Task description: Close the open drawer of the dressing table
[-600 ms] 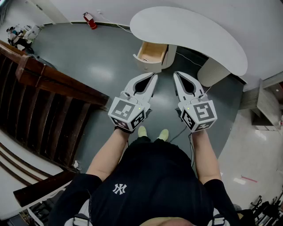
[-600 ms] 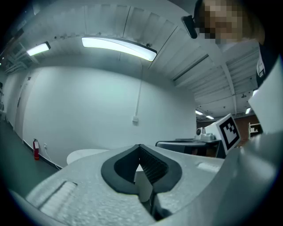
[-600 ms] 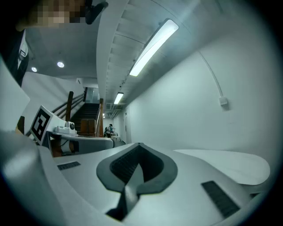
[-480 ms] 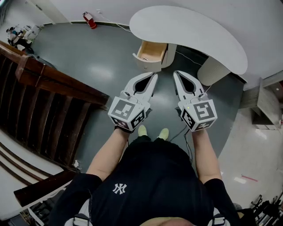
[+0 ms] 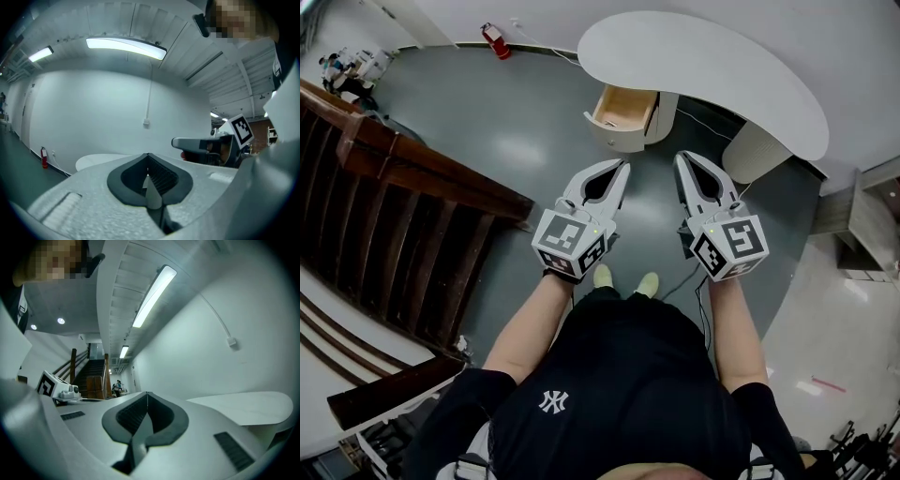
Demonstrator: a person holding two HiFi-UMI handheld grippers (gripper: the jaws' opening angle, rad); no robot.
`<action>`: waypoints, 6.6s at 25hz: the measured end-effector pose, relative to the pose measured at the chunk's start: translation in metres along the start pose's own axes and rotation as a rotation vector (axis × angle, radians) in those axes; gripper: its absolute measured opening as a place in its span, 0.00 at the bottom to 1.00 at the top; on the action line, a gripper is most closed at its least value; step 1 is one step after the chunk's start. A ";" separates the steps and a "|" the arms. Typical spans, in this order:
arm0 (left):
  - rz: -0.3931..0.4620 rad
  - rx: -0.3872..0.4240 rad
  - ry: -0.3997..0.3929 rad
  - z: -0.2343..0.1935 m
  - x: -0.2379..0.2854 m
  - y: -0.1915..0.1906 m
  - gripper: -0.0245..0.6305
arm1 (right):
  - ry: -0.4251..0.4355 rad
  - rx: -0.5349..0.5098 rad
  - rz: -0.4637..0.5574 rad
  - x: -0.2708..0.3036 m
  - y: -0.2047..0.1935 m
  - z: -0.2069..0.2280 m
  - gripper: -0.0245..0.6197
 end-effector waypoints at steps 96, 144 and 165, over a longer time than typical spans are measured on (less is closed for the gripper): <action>-0.196 -0.190 0.136 -0.398 0.447 -0.292 0.05 | 0.052 0.012 -0.310 0.453 -0.198 0.256 0.06; -0.076 -0.126 0.093 -0.397 0.428 -0.262 0.05 | 0.059 0.025 -0.242 0.466 -0.190 0.231 0.06; -0.065 -0.123 0.056 -0.352 0.321 -0.101 0.05 | 0.048 0.002 -0.207 0.435 -0.089 0.192 0.06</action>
Point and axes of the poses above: the fingertips, and each gripper's own axes: x forward along the fingers, z to its right, y out of its top, the point moved 5 cm from there along -x, backward along the fingers, and after that the axes turned 14 degrees about -z, right-handed, at the moved point
